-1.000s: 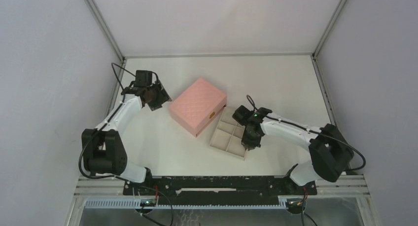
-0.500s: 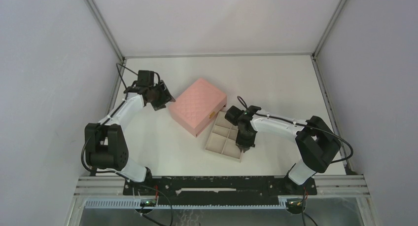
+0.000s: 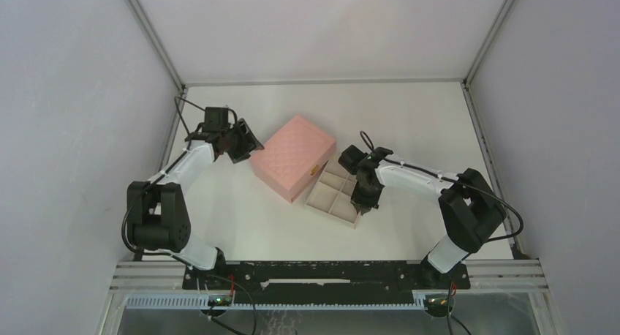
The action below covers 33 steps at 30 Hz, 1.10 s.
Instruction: Organize the mixed jewelry
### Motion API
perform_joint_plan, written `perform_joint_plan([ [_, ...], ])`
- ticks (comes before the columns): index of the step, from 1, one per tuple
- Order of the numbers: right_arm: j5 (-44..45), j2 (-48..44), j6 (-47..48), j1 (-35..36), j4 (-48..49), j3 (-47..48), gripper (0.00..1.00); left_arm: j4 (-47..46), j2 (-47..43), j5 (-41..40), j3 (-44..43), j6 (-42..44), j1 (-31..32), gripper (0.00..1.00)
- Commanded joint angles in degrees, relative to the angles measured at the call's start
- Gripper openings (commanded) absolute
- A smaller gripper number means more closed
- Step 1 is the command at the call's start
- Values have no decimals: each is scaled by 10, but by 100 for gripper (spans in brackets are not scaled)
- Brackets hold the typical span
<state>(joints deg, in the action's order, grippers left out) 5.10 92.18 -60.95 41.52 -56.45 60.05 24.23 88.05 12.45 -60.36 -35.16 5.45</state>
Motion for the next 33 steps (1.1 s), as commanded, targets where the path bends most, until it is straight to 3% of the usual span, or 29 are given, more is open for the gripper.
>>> perform_joint_plan([
  [1,28,-5,2,12,45,45,0,7,-5,8,26,5,10,61],
  [19,16,15,-76,14,87,50,0,-12,-31,17,66,-25,45,60],
  [33,7,46,-74,22,132,58,0,-21,-25,24,70,-34,71,60],
])
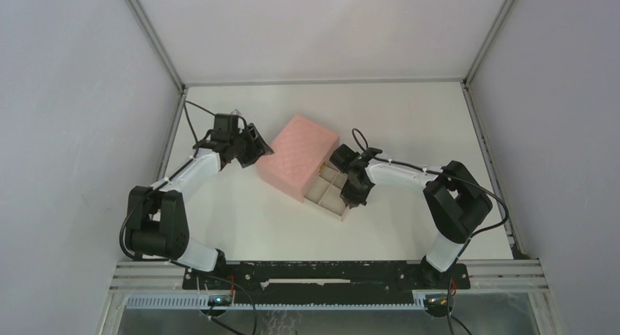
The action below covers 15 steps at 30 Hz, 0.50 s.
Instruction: Organize the mixed jewelry
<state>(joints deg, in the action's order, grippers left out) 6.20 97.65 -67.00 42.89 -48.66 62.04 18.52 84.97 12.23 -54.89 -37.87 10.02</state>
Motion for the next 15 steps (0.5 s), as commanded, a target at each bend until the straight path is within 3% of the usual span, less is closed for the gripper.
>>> perform_joint_plan([
  [1,-4,-8,-13,8,57,39,0,35,7,26,15,-9,29,60],
  [5,-6,2,3,8,73,51,0,34,16,27,5,-14,50,60],
  [12,-7,17,130,-3,134,68,0,51,7,20,-12,-15,82,60],
  [13,-17,4,150,-6,162,52,6,57,2,16,-13,-13,81,60],
  [15,-31,-30,187,-7,202,18,38,77,-10,1,-22,-3,81,60],
])
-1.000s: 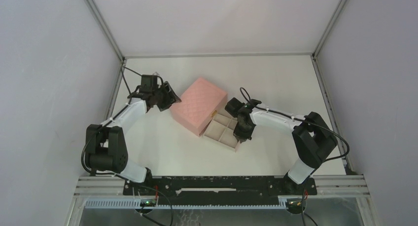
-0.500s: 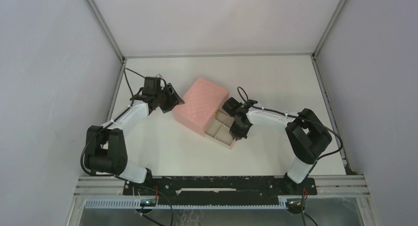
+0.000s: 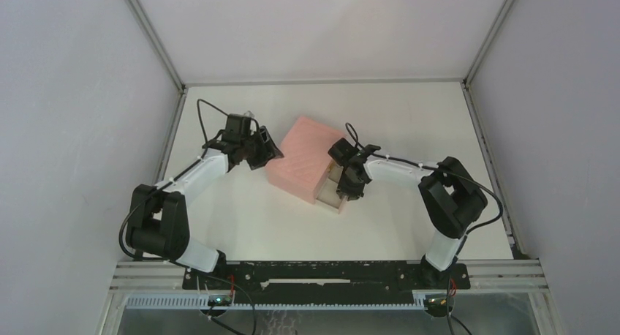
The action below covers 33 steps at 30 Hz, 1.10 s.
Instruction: Organize the mixed jewelry
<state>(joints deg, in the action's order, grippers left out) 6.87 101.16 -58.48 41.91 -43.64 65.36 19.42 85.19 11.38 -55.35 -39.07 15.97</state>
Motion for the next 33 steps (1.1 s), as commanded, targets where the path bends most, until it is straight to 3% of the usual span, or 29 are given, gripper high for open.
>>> perform_joint_plan([
  [1,-42,-84,120,1,161,-26,47,78,-19,2,-25,14,21,60],
  [6,-41,-187,190,-21,186,-90,56,121,-31,-29,-74,37,15,61],
  [12,-129,-279,259,-121,319,-224,46,131,0,-32,-123,54,-16,61],
  [15,-145,-301,325,-137,379,-271,49,133,42,-19,-158,67,-37,61],
  [19,-119,-300,306,-182,361,-280,32,148,111,-29,-209,81,-51,61],
  [21,-140,-269,269,-230,350,-280,8,149,144,-25,-225,81,-53,61],
  [23,-201,-228,249,-269,358,-280,0,147,168,-18,-233,80,-53,61],
  [27,-287,-172,227,-276,411,-280,0,142,199,-2,-239,79,-49,61],
  [33,-292,-129,185,-227,476,-256,0,139,217,9,-240,81,-14,61],
])
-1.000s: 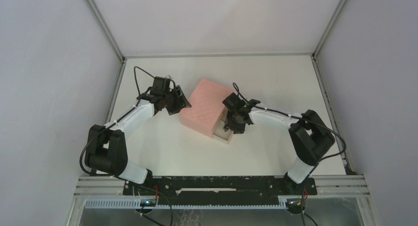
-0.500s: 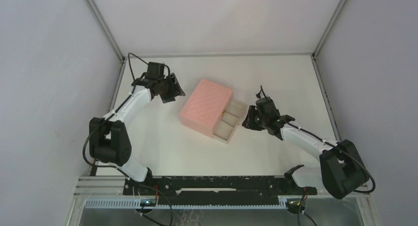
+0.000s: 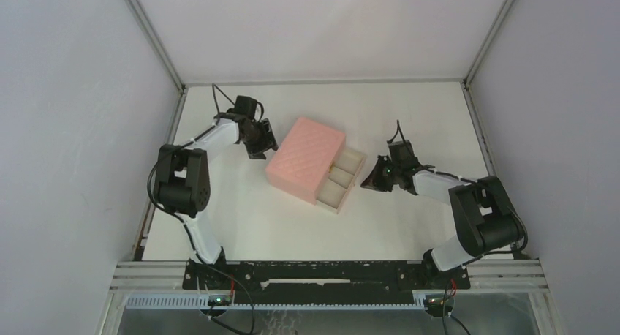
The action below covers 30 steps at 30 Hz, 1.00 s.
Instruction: Organize the mixed jewelry
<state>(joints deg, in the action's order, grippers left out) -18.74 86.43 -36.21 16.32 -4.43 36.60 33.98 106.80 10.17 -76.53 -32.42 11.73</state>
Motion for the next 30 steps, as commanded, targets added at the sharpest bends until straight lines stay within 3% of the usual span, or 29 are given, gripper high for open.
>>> perform_joint_plan([
  [1,-37,31,-43,38,93,42,0,-7,6,24,-29,13,37,61],
  [8,-68,128,-104,89,184,130,0,-16,31,37,-49,-1,94,61],
  [15,-88,164,-129,89,232,152,0,-17,18,36,-42,-13,107,61],
  [22,-17,55,-56,80,104,119,0,-8,-28,-15,-14,-11,99,61],
  [26,71,-34,14,47,-33,96,18,23,-82,-113,-38,20,89,63],
  [30,171,-183,73,1,-149,87,31,55,-171,-175,-82,61,81,65],
])
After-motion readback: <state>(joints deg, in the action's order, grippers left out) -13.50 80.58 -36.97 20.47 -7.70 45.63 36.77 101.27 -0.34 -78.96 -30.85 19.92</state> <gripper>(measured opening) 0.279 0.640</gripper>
